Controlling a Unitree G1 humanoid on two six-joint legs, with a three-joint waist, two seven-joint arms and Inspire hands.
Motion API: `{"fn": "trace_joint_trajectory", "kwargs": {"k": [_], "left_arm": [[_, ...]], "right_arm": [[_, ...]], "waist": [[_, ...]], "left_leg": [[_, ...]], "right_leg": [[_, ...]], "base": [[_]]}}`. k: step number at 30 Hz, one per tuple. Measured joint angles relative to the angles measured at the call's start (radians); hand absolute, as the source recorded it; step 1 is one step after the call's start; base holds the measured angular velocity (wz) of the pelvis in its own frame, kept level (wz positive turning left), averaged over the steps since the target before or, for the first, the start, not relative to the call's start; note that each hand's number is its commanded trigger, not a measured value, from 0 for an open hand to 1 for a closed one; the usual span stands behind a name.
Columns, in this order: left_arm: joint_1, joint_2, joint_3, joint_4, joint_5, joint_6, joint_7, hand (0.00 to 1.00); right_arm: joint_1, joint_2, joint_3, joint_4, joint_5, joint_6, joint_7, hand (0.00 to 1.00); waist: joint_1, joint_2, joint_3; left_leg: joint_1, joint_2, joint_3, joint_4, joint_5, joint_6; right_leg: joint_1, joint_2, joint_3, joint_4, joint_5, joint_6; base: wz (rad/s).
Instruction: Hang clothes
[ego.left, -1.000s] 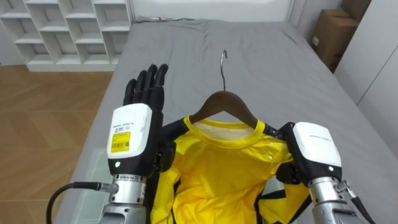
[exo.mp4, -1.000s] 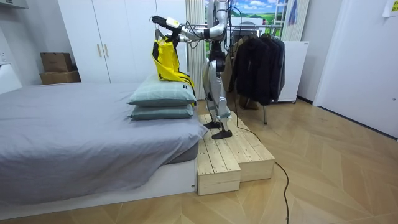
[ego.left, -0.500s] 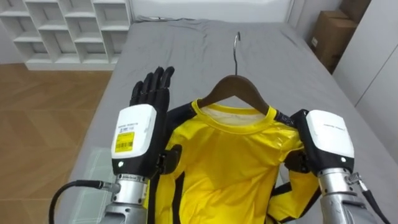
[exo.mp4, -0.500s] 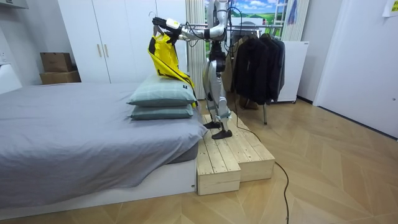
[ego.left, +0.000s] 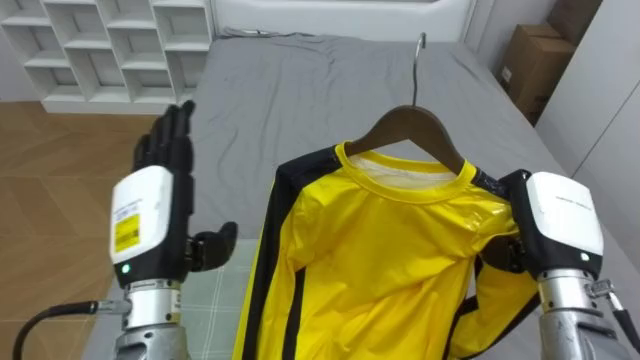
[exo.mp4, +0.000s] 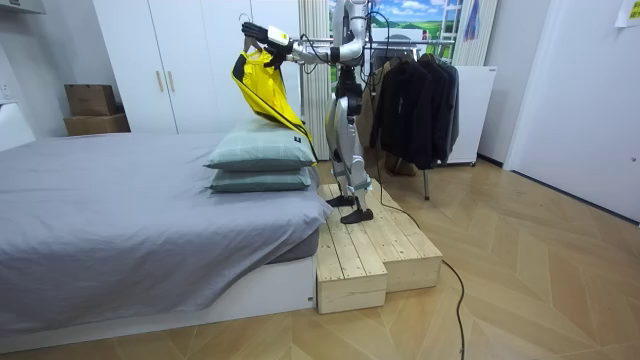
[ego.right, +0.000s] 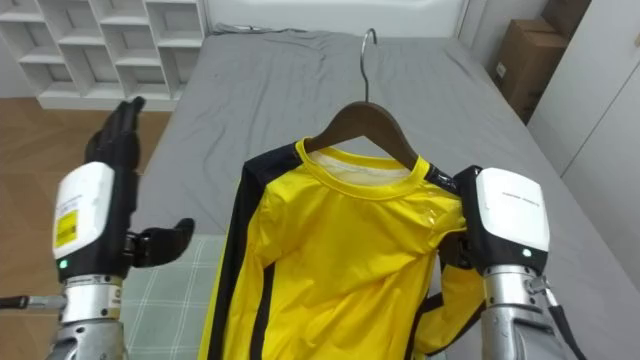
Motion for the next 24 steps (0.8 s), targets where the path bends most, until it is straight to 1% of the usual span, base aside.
{"fn": "trace_joint_trajectory", "kwargs": {"k": [3,4,7,8,10,11,15,19,22,23,24], "left_arm": [[0.004,-0.002,0.054,0.000,-0.061,0.000,0.042,0.00],[0.008,-0.002,0.063,0.001,-0.074,0.000,0.051,0.00],[0.041,-0.003,0.108,0.001,-0.139,0.000,0.086,0.00],[0.056,-0.003,0.128,0.002,-0.172,0.000,0.101,0.00],[0.071,-0.004,0.158,0.013,-0.204,0.000,0.116,0.00],[0.075,-0.004,0.162,0.020,-0.212,0.000,0.121,0.00],[0.107,-0.007,0.195,0.105,-0.215,0.001,0.137,0.00],[0.137,-0.008,0.199,0.183,-0.215,0.001,0.158,0.00],[0.160,-0.011,0.199,0.262,-0.216,0.001,0.176,0.00],[0.164,-0.013,0.199,0.299,-0.223,0.001,0.177,0.00],[0.165,-0.018,0.201,0.333,-0.259,0.001,0.177,0.00]], "right_arm": [[0.020,-0.005,-0.025,-0.018,0.002,0.001,-0.011,1.00],[0.025,-0.004,-0.028,-0.021,0.004,0.001,-0.016,1.00],[0.059,-0.005,-0.046,-0.062,0.009,0.001,-0.022,1.00],[0.061,-0.006,-0.049,-0.074,0.014,0.001,-0.027,1.00],[0.063,-0.007,-0.056,-0.080,0.037,0.003,-0.031,1.00],[0.065,-0.008,-0.058,-0.082,0.034,0.003,-0.031,1.00],[0.085,-0.008,-0.075,-0.089,0.031,0.003,-0.031,1.00],[0.108,-0.008,-0.085,-0.089,0.039,0.011,-0.031,1.00],[0.127,-0.008,-0.086,-0.089,0.069,0.019,-0.031,1.00],[0.134,-0.008,-0.087,-0.090,0.074,0.022,-0.031,1.00],[0.139,-0.008,-0.087,-0.090,0.074,0.023,-0.031,1.00]], "waist": [[0.001,0.008,-0.0038],[0.001,0.010,-0.0035],[0.004,0.025,-0.0025],[0.001,0.032,0.0000],[0.002,0.033,0.0005],[0.003,0.033,0.0003],[0.003,0.036,0.0004],[0.004,0.036,-0.0011],[0.006,0.035,-0.0018],[0.007,0.035,-0.0018],[0.007,0.035,-0.0018]], "left_leg": [[0.002,-0.001,-0.011,0.000,0.000,0.000],[0.006,-0.002,-0.014,0.000,0.000,0.000],[0.017,-0.002,-0.017,-0.001,0.000,0.000],[0.016,-0.002,-0.018,-0.001,0.000,0.000],[0.015,-0.004,-0.019,-0.001,0.000,0.000],[0.016,-0.006,-0.019,-0.001,0.000,0.000],[0.014,-0.011,-0.023,0.001,0.000,0.000],[0.016,-0.014,-0.027,-0.001,0.000,0.000],[0.018,-0.015,-0.024,-0.001,0.000,0.000],[0.018,-0.016,-0.026,-0.001,0.000,0.000],[0.017,-0.017,-0.029,-0.001,0.000,0.000]], "right_leg": [[0.004,-0.001,-0.004,0.000,0.000,0.000],[0.009,-0.002,-0.005,0.000,0.000,0.000],[0.024,-0.005,-0.009,0.000,-0.001,0.001],[0.022,-0.006,-0.009,0.000,-0.002,0.003],[0.019,-0.008,-0.007,-0.001,-0.009,0.003],[0.019,-0.008,-0.007,0.000,-0.009,0.003],[0.021,-0.011,-0.011,0.008,-0.011,0.005],[0.021,-0.014,-0.012,0.013,-0.015,0.007],[0.023,-0.014,-0.011,0.013,-0.015,0.008],[0.022,-0.015,-0.011,0.013,-0.016,0.009],[0.020,-0.015,-0.011,0.014,-0.016,0.010]], "base": [[0.06],[0.00],[0.01],[0.00],[0.00],[0.00],[0.02],[0.02],[0.00],[0.00],[0.00]]}}
